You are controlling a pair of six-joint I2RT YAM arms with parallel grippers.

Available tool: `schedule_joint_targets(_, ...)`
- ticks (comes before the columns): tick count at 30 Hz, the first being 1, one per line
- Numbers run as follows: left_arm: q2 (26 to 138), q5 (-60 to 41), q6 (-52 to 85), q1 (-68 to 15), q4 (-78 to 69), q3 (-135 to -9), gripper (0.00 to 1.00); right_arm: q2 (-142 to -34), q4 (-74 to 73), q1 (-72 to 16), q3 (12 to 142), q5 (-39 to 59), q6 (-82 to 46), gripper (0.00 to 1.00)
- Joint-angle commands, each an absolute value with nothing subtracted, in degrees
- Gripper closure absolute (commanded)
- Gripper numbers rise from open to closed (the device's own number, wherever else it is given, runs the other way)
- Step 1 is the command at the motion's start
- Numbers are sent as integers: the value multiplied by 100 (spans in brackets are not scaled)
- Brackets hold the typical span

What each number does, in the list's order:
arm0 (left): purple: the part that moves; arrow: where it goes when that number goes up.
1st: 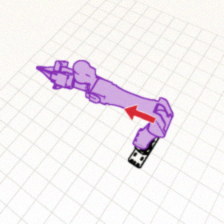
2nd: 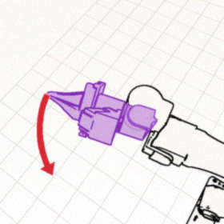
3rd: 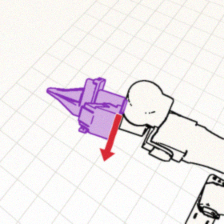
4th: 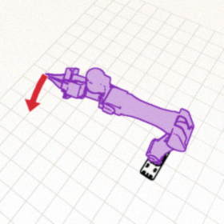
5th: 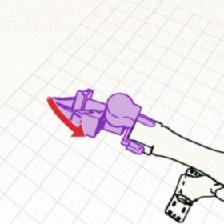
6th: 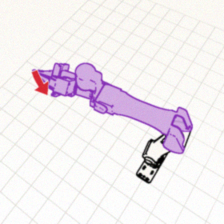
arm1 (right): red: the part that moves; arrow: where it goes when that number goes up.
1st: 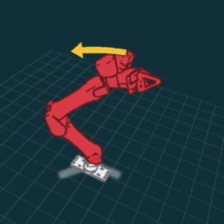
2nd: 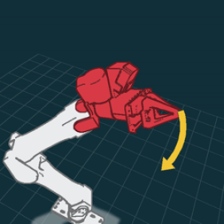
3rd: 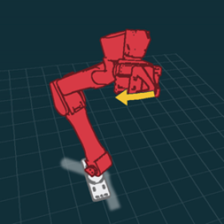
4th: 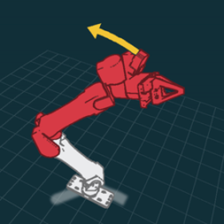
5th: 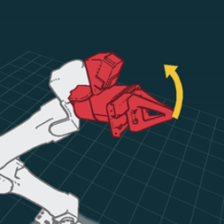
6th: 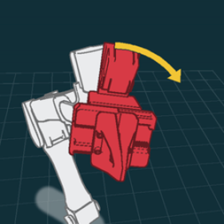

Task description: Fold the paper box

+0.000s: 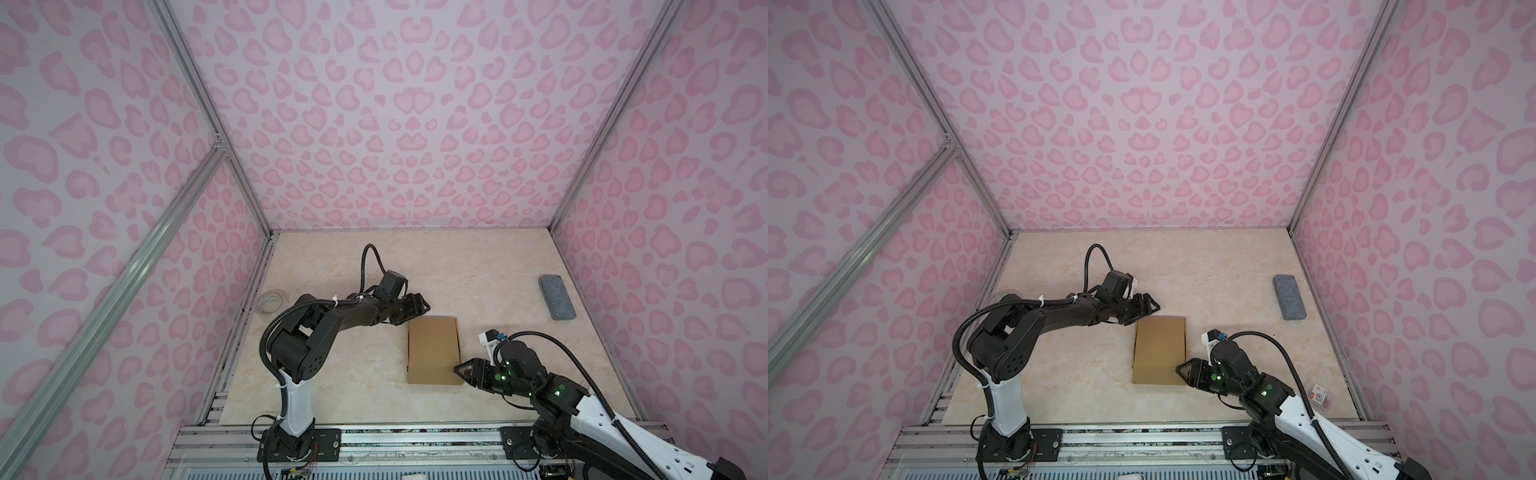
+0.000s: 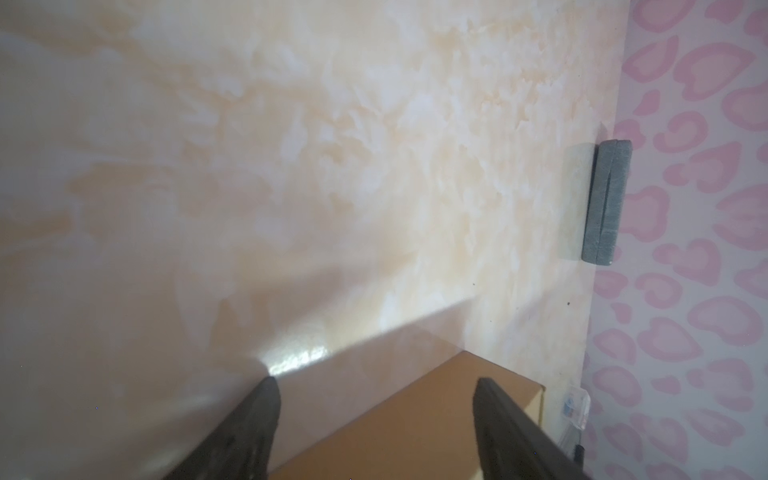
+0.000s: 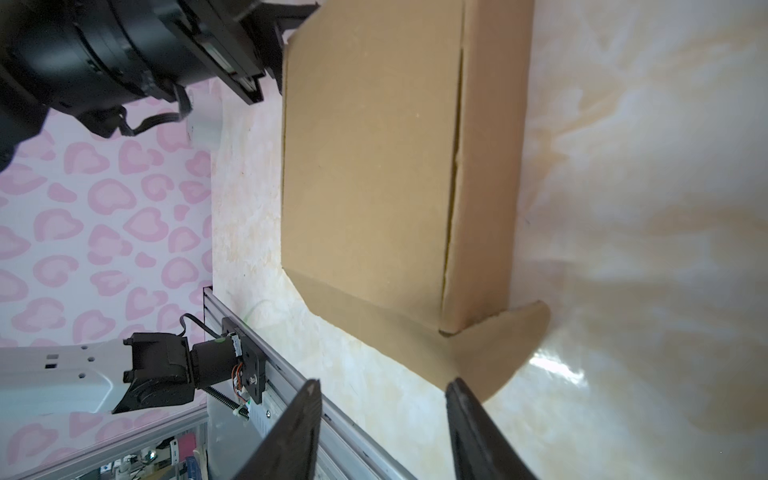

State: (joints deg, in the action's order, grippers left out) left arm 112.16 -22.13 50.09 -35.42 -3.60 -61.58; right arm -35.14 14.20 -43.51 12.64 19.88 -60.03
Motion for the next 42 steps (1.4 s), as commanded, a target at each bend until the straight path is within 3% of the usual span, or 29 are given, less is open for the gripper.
schedule_joint_targets(1, 11386, -2157, 5481, -3594, 1962, -5858, 22, -3234, 1375, -4570, 925, 1511, -6667, 46)
schedule_joint_targets(9, 11299, -2057, 5748, -3665, 1808, -5687, 22, -2918, 1738, -4557, 747, 1246, -6625, 41)
schedule_joint_targets(20, 11187, -1969, 6146, -3622, 1550, -5476, 22, -3283, 1810, -4891, 977, 961, -6724, 40)
schedule_joint_targets(29, 11219, -2079, 6325, -3621, 1371, -5398, 22, -3044, 1230, -4769, 737, 1147, -6683, 39)
schedule_joint_targets(42, 11241, -1987, 6276, -3621, 1349, -5403, 22, -2019, 1729, -4206, 599, 1346, -6762, 47)
